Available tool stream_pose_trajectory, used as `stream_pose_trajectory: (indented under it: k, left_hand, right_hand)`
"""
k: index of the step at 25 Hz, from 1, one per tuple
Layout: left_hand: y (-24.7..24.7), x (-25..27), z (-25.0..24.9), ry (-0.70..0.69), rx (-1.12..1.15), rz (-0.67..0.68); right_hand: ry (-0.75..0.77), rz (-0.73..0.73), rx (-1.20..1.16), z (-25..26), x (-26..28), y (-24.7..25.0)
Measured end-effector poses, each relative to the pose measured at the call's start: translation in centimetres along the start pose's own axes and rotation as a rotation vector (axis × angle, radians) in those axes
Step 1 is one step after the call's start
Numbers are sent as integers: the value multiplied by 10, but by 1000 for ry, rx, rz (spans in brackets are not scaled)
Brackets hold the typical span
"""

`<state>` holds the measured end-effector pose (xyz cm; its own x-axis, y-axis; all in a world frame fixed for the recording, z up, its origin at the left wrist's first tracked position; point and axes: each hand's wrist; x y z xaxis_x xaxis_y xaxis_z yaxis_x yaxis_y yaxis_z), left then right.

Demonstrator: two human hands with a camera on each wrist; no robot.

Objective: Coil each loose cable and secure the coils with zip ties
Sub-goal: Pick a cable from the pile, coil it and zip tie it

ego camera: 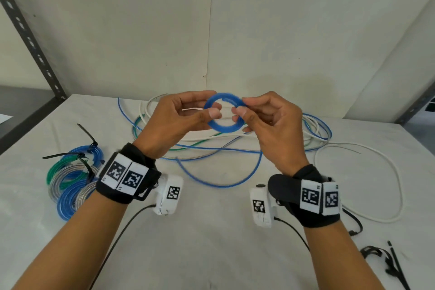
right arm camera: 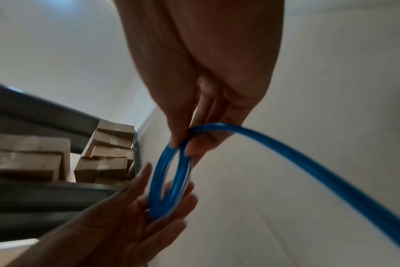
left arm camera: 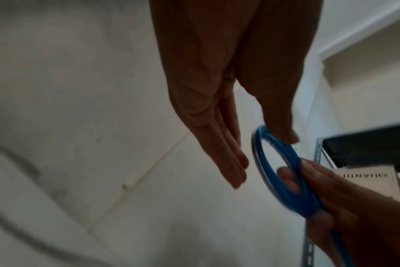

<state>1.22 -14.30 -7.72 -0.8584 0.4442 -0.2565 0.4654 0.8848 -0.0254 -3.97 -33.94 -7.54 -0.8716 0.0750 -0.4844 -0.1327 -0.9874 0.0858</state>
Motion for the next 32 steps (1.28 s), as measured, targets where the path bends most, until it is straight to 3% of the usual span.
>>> stream_pose_trajectory:
  k: [4,9,15,19,25,32]
  left_hand:
    - [12,4,-8,59,-378,152]
    - [12,6,-5,52,-617,204]
    - [16,7,-10,110,-465,228]
    - [17,7,-10,70,-390,213]
    - [19,1,-5,-70,-181,-69]
    - [5,-2,-4,-72,116,-169]
  right_hand:
    - [-49,311,263,-4,2,9]
    - [-57,369,381,-5,3,8]
    - [-76,337,219,-3,2,8]
    - [-71,267,156,-1,3,2]
    - [-88,48,-7,-1,-3,6]
    - [-93,-65,-131,2,-2,0]
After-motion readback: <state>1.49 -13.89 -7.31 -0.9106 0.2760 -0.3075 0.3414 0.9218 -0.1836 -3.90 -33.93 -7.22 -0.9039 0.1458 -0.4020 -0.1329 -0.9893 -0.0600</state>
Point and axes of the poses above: each hand's wrist, its own x-axis away from the middle knuckle, its own y-axis out of the back of the hand, z = x × y, and after that the axes turned 5 degrees about z, right-handed
